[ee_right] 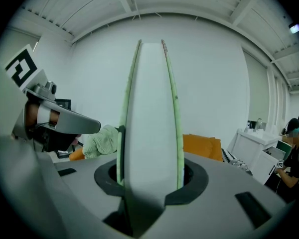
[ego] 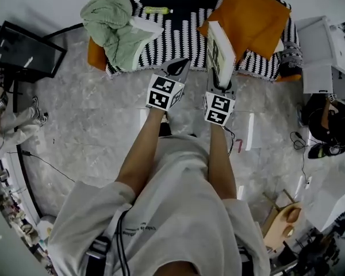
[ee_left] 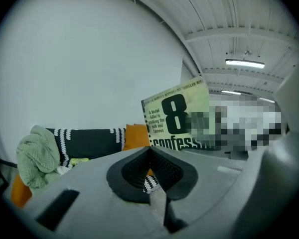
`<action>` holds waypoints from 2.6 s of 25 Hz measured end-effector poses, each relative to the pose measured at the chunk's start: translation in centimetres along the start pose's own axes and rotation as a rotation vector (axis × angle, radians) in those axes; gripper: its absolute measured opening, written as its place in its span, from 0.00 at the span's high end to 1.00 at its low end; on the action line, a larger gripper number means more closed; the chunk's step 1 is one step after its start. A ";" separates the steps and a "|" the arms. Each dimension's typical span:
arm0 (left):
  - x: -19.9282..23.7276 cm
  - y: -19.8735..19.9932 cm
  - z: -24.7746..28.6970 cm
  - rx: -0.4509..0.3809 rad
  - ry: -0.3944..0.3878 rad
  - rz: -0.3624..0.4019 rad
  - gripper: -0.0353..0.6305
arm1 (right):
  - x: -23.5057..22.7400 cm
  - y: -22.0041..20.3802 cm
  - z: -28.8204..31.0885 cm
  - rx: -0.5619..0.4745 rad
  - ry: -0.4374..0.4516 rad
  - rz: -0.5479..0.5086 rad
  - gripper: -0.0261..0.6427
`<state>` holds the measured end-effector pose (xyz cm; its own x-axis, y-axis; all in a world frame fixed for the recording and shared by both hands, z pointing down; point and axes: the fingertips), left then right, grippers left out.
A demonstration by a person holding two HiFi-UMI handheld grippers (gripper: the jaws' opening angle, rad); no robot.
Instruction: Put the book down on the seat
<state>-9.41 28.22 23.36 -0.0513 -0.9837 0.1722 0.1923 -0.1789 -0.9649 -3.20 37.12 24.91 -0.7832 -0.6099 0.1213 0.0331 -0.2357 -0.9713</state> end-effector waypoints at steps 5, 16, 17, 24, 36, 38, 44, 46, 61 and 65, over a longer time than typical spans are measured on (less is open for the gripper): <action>3.7 -0.5 -1.0 -0.007 -0.013 -0.083 0.94 | 2.4 -0.8 0.9 0.034 -0.005 0.013 0.74; 13.8 -5.1 -5.7 0.043 0.057 -0.259 0.94 | 7.2 -3.3 2.8 0.113 -0.043 0.053 0.74; 14.2 -5.5 -6.0 0.041 0.048 -0.298 0.93 | 7.7 -3.4 2.8 0.114 -0.034 0.043 0.74; 14.5 -7.9 -6.9 0.083 0.008 -0.364 0.94 | 9.8 -4.2 3.1 0.122 0.003 0.012 0.74; 18.3 -7.7 -11.0 0.125 0.086 -0.326 0.93 | 14.1 -1.9 8.7 0.073 0.093 0.063 0.74; 19.4 -7.2 -11.8 0.107 0.118 -0.317 0.93 | 15.2 -1.6 9.4 0.073 0.119 0.048 0.74; 23.1 -6.3 -13.5 0.003 0.269 -0.345 0.93 | 18.0 -0.7 12.1 0.069 0.214 0.050 0.74; 23.6 -6.0 -13.5 0.002 0.290 -0.339 0.94 | 18.9 0.3 13.3 0.050 0.238 0.060 0.74; 28.0 -2.1 -12.0 0.000 0.392 -0.213 0.94 | 20.2 1.6 18.0 0.066 0.248 0.097 0.74; 28.1 -1.8 -8.7 -0.006 0.378 -0.218 0.93 | 18.1 0.7 18.8 0.115 0.259 0.086 0.73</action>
<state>-19.69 1.05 28.25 -0.4456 -0.8475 0.2883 0.1319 -0.3807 -0.9152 -5.66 11.74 30.25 -0.9063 -0.4215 -0.0314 0.1653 -0.2849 -0.9442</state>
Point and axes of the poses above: the fingertips, and each gripper's own axes: z forward along the fingers, x to its left, y out of its top, and after that the axes turned 7 degrees about -x, right-handed
